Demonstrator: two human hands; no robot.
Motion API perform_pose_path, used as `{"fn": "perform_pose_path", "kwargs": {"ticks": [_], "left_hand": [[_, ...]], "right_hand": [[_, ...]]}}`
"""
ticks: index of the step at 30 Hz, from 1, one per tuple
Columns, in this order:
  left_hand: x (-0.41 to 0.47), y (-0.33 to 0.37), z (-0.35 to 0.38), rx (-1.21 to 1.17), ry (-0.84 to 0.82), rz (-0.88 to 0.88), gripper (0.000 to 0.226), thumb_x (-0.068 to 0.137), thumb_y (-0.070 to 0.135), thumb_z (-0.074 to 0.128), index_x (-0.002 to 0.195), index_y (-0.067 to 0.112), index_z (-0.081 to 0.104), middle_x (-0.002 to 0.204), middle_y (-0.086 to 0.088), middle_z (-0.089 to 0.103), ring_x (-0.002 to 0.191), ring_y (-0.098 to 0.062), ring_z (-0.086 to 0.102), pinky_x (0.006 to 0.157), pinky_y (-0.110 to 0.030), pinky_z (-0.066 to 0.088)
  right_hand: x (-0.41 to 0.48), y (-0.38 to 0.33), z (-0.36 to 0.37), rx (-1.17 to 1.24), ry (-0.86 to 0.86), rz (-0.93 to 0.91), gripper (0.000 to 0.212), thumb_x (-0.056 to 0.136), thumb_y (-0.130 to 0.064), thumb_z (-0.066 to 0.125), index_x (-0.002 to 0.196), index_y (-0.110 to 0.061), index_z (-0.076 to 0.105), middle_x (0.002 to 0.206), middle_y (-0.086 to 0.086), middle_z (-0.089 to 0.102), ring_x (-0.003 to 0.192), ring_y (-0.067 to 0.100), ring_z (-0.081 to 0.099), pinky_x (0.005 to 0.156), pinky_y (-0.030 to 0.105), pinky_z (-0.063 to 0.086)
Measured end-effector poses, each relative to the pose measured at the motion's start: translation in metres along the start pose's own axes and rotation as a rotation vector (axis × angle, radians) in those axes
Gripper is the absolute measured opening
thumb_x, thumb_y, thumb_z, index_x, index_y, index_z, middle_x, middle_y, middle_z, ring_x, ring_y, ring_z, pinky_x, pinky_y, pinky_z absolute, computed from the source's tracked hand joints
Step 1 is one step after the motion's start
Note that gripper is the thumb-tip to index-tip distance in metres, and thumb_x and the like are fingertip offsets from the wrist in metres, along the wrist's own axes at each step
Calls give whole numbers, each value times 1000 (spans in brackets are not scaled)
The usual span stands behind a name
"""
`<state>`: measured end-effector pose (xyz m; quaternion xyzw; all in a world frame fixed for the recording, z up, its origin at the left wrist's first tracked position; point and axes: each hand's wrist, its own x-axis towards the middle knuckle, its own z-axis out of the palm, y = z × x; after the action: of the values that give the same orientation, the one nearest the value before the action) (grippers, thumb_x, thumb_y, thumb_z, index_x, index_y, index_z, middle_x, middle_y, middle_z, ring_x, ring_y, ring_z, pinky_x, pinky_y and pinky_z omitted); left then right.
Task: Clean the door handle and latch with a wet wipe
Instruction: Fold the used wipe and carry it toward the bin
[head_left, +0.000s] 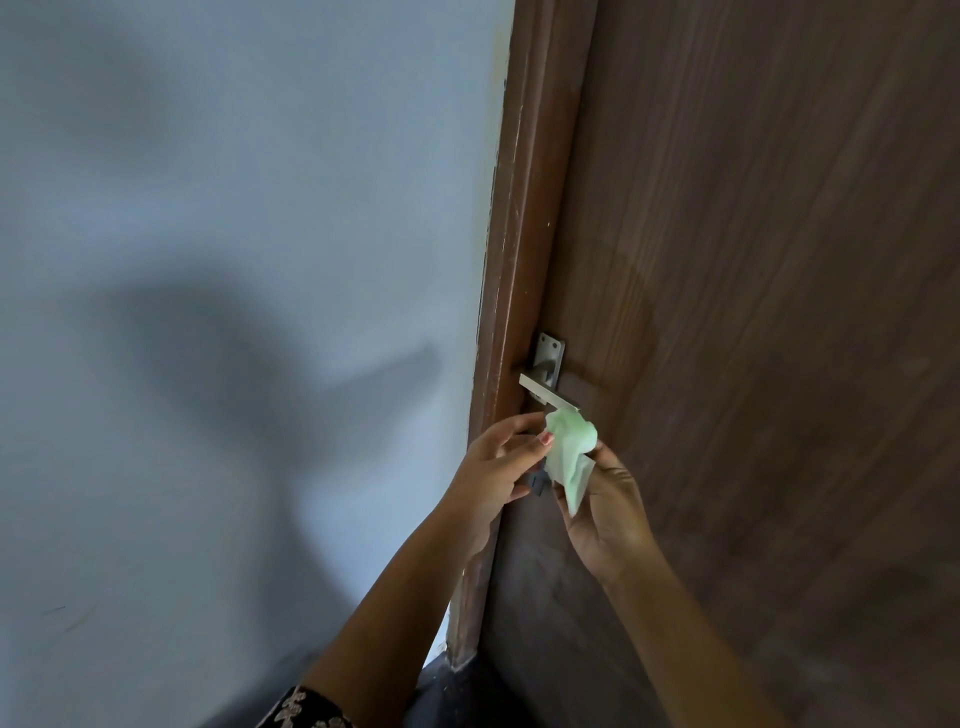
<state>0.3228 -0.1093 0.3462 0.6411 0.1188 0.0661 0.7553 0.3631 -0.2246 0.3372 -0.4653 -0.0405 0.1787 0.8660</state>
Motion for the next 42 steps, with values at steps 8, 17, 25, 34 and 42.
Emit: {"fn": "perform_pose_path", "kwargs": {"ticks": [8,17,25,34,42], "left_hand": [[-3,-10,-4,56,163,101,40,81,14,73,120,15,62,105,-1,67,101,-20,64,85,-35,57],[10,-53,11,128,239,52,27,78,14,76,105,12,71,100,-5,74,96,-19,70,86,-33,56],[-3,-111,43,188,25,-77,19,80,6,72,78,25,72,67,12,73,65,4,66,59,-10,45],[-87,-255,112,526,-66,-437,1,78,22,75,77,22,74,74,9,71,79,-10,66,65,-14,46],[-190,-386,183,810,-296,-622,17,74,31,74,88,22,76,91,2,77,91,-14,69,76,-24,49]], "right_hand": [[-2,7,-5,-82,-35,32,25,94,5,46,112,-4,61,104,15,68,82,17,70,63,22,56],[-4,4,-55,-369,-133,37,46,90,-3,56,129,-28,50,120,-1,65,107,15,65,90,30,53],[-13,29,-122,-576,-25,150,46,83,1,66,124,-20,58,110,5,70,97,16,66,88,33,54],[-123,112,-278,-369,319,531,36,82,7,65,113,-7,54,101,9,67,91,21,66,83,33,56],[-272,182,-403,-314,714,692,36,78,19,60,87,-14,48,87,12,59,73,21,62,55,24,57]]}}
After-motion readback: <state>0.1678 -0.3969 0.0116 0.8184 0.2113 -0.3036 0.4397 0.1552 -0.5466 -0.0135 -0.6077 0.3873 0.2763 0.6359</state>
